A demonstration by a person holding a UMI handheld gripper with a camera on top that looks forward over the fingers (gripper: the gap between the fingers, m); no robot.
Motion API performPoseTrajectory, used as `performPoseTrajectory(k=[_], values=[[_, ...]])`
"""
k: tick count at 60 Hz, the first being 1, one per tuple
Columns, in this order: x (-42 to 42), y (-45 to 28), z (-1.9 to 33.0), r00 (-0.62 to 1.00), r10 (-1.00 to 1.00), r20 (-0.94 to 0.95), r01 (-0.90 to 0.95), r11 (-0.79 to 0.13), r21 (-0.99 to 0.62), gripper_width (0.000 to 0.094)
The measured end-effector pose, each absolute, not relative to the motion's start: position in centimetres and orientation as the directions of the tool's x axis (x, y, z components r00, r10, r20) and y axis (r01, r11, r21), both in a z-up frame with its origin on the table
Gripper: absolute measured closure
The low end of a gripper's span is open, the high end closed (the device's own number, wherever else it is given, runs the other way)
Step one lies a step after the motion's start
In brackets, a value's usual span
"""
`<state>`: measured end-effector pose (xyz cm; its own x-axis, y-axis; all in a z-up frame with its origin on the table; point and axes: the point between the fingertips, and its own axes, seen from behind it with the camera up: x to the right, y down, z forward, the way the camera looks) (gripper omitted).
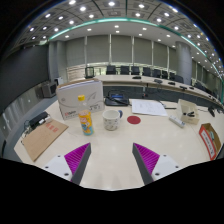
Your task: Pour water
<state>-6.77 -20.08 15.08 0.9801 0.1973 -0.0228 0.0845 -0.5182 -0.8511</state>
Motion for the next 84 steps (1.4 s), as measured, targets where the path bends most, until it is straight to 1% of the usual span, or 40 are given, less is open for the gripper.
performPoseTrajectory(k=[11,17,24,27,30,32,35,37,47,51,55,59,62,65,68,72,75,79,84], values=[[-18.0,-12.3,12.2,0.975,0.217,-0.046,0.059,-0.452,-0.890,0.0073],[-21.7,-7.5,10.4,0.981,0.189,-0.033,0.054,-0.435,-0.899,0.0077],[-23.6,-2.3,8.4,0.991,0.130,-0.020,0.037,-0.421,-0.906,0.0092],[-24.2,-0.8,7.9,0.995,0.099,-0.025,0.018,-0.409,-0.912,0.0125],[-24.5,0.6,7.4,0.997,0.076,-0.024,0.009,-0.399,-0.917,0.0197],[-24.4,1.3,7.1,0.998,0.058,-0.019,0.005,-0.395,-0.919,0.0275],[-23.9,2.3,7.0,1.000,0.016,-0.002,0.004,-0.384,-0.923,0.0423],[-23.7,2.7,7.1,1.000,0.002,0.005,0.006,-0.372,-0.928,0.0429],[-24.5,2.8,7.3,0.999,0.008,0.038,0.039,-0.362,-0.931,0.0530],[-25.3,2.8,7.9,1.000,0.022,0.021,0.028,-0.364,-0.931,0.0532],[-26.8,2.8,9.1,0.997,0.040,-0.059,-0.041,-0.361,-0.932,0.0532],[-27.9,2.8,10.8,0.970,0.054,-0.236,-0.201,-0.364,-0.910,0.0532],[-28.9,3.0,12.3,0.916,0.064,-0.397,-0.345,-0.379,-0.858,0.0533],[-29.5,3.5,14.0,0.821,0.061,-0.568,-0.505,-0.389,-0.771,0.0533],[-31.0,4.0,16.0,0.701,0.056,-0.711,-0.637,-0.399,-0.659,0.0532],[-30.4,5.5,16.9,0.500,0.041,-0.865,-0.784,-0.402,-0.473,0.0535],[-30.1,6.1,17.9,0.350,0.031,-0.936,-0.854,-0.401,-0.332,0.0535],[-29.2,6.5,18.9,0.167,0.011,-0.986,-0.904,-0.397,-0.157,0.0533],[-28.6,7.6,19.0,-0.001,-0.005,-1.000,-0.925,-0.380,0.003,0.0532]])
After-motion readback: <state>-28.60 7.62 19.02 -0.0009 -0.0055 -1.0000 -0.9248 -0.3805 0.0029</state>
